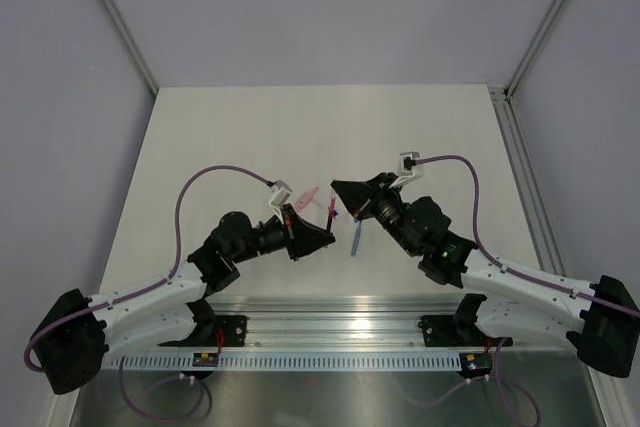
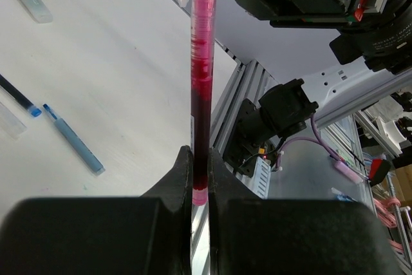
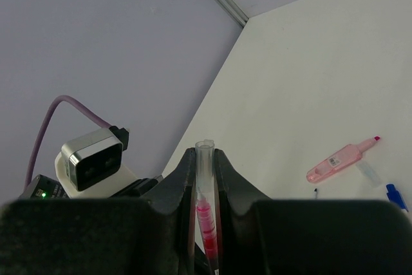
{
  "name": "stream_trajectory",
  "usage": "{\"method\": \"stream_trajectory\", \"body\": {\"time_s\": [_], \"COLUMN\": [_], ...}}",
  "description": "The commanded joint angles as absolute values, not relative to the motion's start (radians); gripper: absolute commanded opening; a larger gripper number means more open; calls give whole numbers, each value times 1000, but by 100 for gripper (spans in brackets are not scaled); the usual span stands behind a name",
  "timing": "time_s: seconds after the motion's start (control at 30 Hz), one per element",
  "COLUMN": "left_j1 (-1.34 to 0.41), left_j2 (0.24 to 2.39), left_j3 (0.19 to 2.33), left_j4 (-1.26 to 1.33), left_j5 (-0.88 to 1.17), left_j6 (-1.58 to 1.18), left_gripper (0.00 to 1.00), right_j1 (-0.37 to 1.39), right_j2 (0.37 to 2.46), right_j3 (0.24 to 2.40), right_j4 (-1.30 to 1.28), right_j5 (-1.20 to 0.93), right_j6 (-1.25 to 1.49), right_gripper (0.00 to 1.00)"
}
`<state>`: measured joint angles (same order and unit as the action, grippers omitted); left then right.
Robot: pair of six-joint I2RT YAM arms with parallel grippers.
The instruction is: Insert the pens into the pen caps
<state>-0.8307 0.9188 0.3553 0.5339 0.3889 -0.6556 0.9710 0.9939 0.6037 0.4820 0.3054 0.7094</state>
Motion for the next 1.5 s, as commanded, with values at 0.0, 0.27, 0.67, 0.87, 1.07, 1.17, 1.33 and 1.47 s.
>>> {"method": "stream_trajectory", "body": {"time_s": [0.0,0.27,0.67,0.87,1.07,1.17,1.33,1.47], "left_j1": [-825,-825,-825,-825,-834,-854,-877,-885], "left_j2": [926,907,897,914,939,960,1029,1037], "left_j3": [370,376,396,402,420,422,416,400], "left_j4": [681,690,661,652,684,709,785,798], "left_j5": [377,371,383,374,359,330,330,321], "left_j6": [-684,-707,-764,-770,-772,-775,-813,-819], "left_gripper": [0,0,0,0,0,0,0,0], "right_j1": [1028,1055,1054,1054,1054,1055,1058,1058], "right_j2": [991,944,891,897,897,900,911,879], "right_j3": [578,568,604,650,591,577,617,637], "right_j4": [494,480,377,284,344,371,362,361], "right_j5": [304,339,302,278,324,336,365,431], "right_j6": [663,611,552,549,607,620,571,546], "right_gripper": [0,0,0,0,0,0,0,0]}}
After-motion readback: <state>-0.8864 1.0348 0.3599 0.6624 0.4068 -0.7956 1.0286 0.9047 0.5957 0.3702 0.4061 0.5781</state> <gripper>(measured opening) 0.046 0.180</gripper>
